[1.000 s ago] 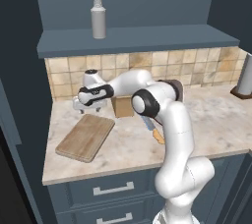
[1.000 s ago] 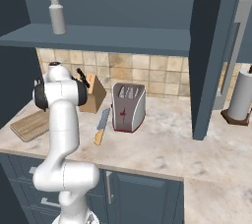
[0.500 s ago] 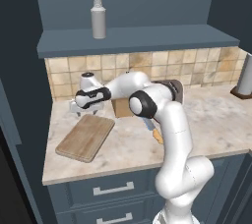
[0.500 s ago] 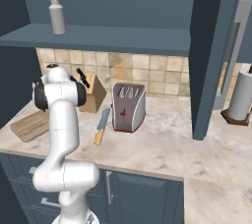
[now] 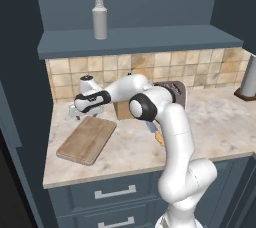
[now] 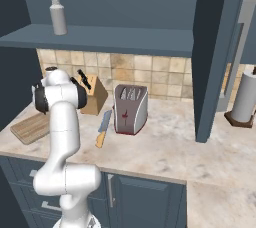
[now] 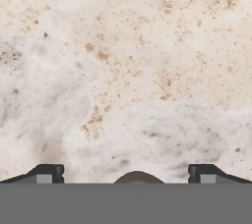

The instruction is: Move the cutting board and knife to the sink. Then move spray from the cabinet to the counter.

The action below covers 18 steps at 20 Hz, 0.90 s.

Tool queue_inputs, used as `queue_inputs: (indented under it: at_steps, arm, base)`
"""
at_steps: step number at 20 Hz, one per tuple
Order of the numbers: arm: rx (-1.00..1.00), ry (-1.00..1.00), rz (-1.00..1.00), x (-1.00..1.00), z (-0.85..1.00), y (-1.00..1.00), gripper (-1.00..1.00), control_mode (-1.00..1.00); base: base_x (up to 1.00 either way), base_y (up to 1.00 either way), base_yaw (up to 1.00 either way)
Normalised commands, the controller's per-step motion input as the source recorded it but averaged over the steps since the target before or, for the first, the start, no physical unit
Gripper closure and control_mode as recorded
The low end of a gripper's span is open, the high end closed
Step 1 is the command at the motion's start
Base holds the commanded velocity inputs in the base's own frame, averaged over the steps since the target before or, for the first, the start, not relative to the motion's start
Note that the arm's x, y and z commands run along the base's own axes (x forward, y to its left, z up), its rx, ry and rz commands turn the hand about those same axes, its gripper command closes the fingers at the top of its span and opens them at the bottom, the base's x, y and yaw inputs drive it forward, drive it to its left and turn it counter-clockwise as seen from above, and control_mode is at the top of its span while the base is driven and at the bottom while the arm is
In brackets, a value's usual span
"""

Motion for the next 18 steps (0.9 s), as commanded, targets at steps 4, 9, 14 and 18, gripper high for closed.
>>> queue_inputs:
  at_steps: [4, 9, 14, 18]
  arm:
    - [0.0, 0.0, 0.0, 0.02, 0.0, 0.0, -1.0, -1.0]
    - [0.0, 0.03, 0.0, 0.0, -0.06, 0.0, -1.0, -1.0]
    - [0.0, 0.13, 0.0, -0.07, -0.21, 0.0, -1.0, -1.0]
    - [0.0, 0.1, 0.0, -0.23, -0.24, 0.0, -1.0, -1.0]
  base:
    - [0.0, 0.0, 0.0]
    - [0.0, 0.0, 0.0]
    - [0.0, 0.0, 0.0]
    - [0.0, 0.0, 0.0]
